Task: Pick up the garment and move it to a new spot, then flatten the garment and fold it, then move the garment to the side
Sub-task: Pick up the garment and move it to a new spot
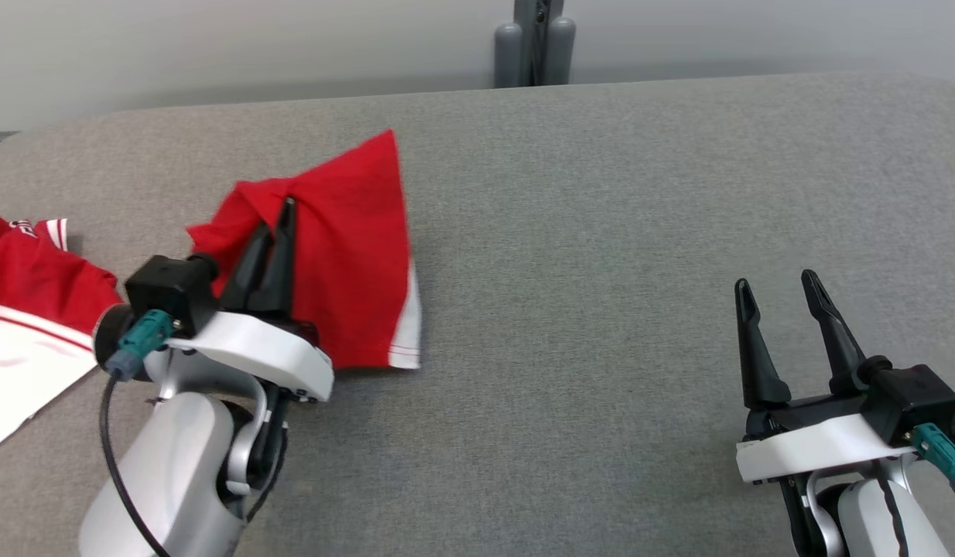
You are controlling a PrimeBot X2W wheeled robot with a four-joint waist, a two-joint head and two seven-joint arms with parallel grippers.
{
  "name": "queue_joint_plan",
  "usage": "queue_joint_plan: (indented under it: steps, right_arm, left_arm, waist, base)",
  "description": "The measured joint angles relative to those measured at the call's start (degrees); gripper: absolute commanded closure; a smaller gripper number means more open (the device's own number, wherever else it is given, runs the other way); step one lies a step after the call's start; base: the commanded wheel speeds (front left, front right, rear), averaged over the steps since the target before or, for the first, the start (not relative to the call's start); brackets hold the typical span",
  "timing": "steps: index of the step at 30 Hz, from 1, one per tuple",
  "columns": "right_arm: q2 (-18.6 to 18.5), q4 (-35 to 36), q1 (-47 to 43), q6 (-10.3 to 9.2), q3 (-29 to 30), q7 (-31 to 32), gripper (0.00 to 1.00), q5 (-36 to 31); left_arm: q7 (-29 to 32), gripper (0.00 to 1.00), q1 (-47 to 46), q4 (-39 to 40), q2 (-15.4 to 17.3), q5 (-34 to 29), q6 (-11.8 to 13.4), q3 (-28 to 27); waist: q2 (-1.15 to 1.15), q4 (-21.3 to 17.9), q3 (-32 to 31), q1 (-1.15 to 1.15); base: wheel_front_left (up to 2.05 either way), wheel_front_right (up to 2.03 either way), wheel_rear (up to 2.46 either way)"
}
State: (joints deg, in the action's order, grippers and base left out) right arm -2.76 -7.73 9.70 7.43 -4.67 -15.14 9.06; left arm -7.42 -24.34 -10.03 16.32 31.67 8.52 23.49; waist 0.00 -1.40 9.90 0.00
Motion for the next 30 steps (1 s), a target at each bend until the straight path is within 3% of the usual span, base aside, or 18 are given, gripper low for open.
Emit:
queue_joint_plan:
  steps: [10, 18, 23, 24, 25, 30]
  right_arm:
    - [-0.02, 0.54, 0.32, 0.00, -0.22, 0.00, 0.00, 0.80]
    - [-0.07, 0.59, 0.20, -0.01, -0.04, -0.01, 0.00, 2.79]
    - [-0.04, 0.64, 0.19, -0.01, -0.55, -0.01, 0.00, 4.16]
    - [-0.04, 0.65, 0.21, -0.01, -0.51, -0.01, 0.00, 4.21]
    - [-0.04, 0.66, 0.26, -0.01, -0.35, -0.01, 0.00, 4.22]
    - [-0.02, 0.45, 0.55, -0.01, -0.02, -0.01, 0.00, 4.11]
  left_arm:
    - [5.20, 1.00, -0.10, 3.90, -3.09, -1.92, -0.75, 7.22]
    - [7.87, 1.00, -3.49, -3.63, -6.44, -1.82, -2.97, 10.85]
    - [8.46, 1.00, -4.71, -9.82, -7.28, -0.40, -5.12, 11.68]
    - [8.28, 0.58, -4.99, -10.51, -7.39, -0.38, -5.48, 11.76]
    - [7.79, 0.00, -5.36, -10.80, -7.64, -0.31, -5.95, 11.78]
    - [4.26, 0.00, -5.81, -9.03, -7.59, -0.64, -6.56, 11.82]
  waist:
    - [0.00, -8.06, 1.11, 0.00]
    - [0.00, -15.10, 4.07, 0.00]
    - [0.00, -17.31, 6.86, 0.00]
    - [0.00, -17.52, 7.30, 0.00]
    - [0.00, -17.60, 7.67, 0.00]
    - [0.00, -16.12, 7.73, 0.00]
  base:
    - [0.00, 0.00, 0.00]
    - [0.00, 0.00, 0.00]
    - [0.00, 0.00, 0.00]
    - [0.00, 0.00, 0.00]
    - [0.00, 0.00, 0.00]
    - [0.00, 0.00, 0.00]
